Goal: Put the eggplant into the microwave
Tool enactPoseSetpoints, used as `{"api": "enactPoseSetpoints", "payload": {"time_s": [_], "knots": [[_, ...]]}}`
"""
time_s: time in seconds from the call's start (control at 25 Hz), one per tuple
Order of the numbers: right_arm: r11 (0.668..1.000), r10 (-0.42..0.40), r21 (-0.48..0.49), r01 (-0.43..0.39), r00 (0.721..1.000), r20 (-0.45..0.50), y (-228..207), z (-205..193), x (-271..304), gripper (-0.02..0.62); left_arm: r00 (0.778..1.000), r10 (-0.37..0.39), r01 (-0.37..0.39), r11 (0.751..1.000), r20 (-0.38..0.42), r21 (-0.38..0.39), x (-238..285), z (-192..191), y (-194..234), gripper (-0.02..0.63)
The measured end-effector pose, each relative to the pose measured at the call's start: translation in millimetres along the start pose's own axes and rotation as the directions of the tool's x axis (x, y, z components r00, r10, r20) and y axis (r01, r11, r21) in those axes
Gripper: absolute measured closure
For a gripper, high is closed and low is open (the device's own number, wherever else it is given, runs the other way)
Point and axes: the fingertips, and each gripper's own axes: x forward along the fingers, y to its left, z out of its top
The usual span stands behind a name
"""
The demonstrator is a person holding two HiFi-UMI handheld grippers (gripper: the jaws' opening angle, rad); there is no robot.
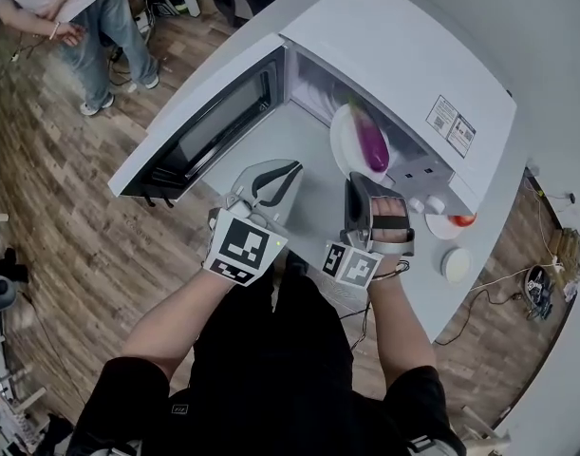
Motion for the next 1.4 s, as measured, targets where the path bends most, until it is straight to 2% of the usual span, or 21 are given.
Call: {"api": "enactPoseSetpoints", "payload": {"time_s": [0.36,0.68,0.88,1.08,1.4], "knots": [[1.0,0.005,0.019,-0.004,0.998,-0.061,17,-7,24,0.565,0.998,-0.056,0.056,0.998,-0.027,0.0,8,-32,-1,0.586],[0.999,0.015,0.047,-0.01,0.995,-0.099,23,-12,45,0.565,0.996,-0.079,0.079,0.997,-0.043,-0.006,18,-42,3,0.586],[0.994,0.046,0.102,-0.034,0.992,-0.116,17,-14,62,0.565,0.995,-0.084,0.083,0.996,-0.048,-0.021,22,-38,8,0.588],[0.973,0.107,0.215,-0.081,0.988,-0.11,17,-14,75,0.555,0.995,-0.085,0.083,0.996,-0.043,-0.039,27,-36,16,0.587],[0.956,0.163,0.263,-0.131,0.981,-0.106,17,-15,88,0.535,0.994,-0.096,0.093,0.994,-0.054,-0.056,34,-39,17,0.587]]}}
